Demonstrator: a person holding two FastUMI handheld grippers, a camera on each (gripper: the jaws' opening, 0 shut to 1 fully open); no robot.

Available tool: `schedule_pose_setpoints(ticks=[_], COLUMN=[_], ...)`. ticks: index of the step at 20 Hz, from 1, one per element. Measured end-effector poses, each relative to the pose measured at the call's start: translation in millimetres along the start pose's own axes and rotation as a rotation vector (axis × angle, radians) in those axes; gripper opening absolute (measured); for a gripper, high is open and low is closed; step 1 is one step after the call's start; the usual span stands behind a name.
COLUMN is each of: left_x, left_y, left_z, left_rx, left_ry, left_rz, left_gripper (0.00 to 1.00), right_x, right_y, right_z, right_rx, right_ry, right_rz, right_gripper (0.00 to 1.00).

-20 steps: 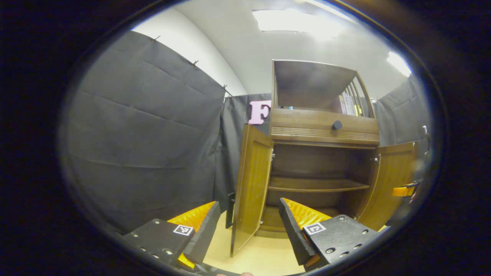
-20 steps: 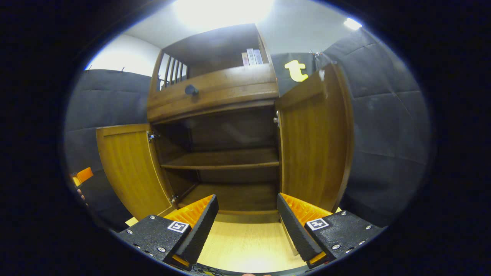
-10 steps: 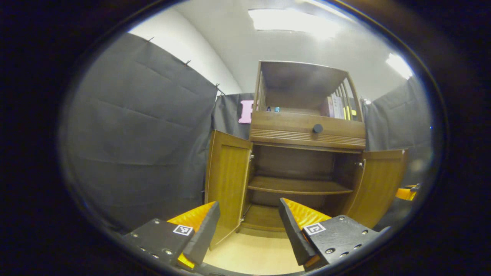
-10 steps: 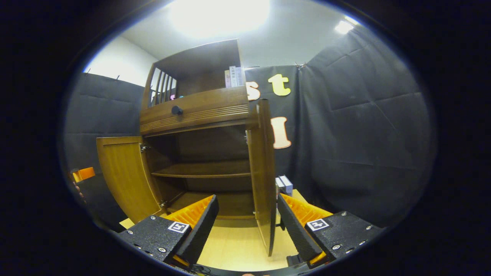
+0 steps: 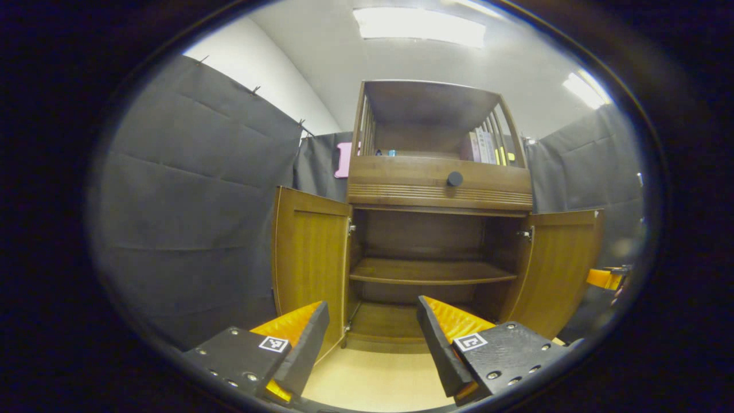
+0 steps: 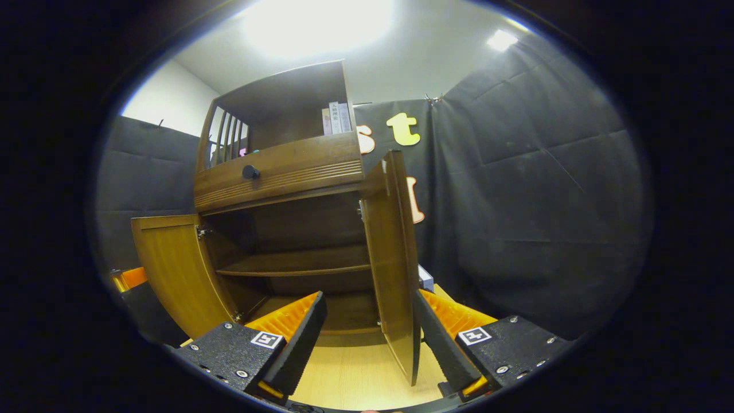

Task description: Open the right door of the double-door shoe cabinet with the right hand, and open the left door with the left hand.

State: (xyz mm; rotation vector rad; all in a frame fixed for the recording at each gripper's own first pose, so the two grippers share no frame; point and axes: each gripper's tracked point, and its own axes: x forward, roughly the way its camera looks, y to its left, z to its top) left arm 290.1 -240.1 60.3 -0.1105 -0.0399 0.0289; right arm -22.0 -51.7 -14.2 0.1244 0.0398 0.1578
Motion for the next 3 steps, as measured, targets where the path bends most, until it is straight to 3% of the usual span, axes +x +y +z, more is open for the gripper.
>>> schedule_pose_setpoints(ticks=[1,3], left_x=[2,2], left_y=[3,8], left_z=[-2,-3], left_rx=[0.002,0.019], left_ry=[0.002,0.004], left_rz=[0.001,-0.011], left_gripper=[0.94,0.94], right_x=[-2,0], right_y=[11,30], right_z=[2,-6], right_rx=[-0.004,-0.004], right_ry=[-0.001,0.013], right_rz=[0.012,0.039], right_gripper=[0.91,0.95])
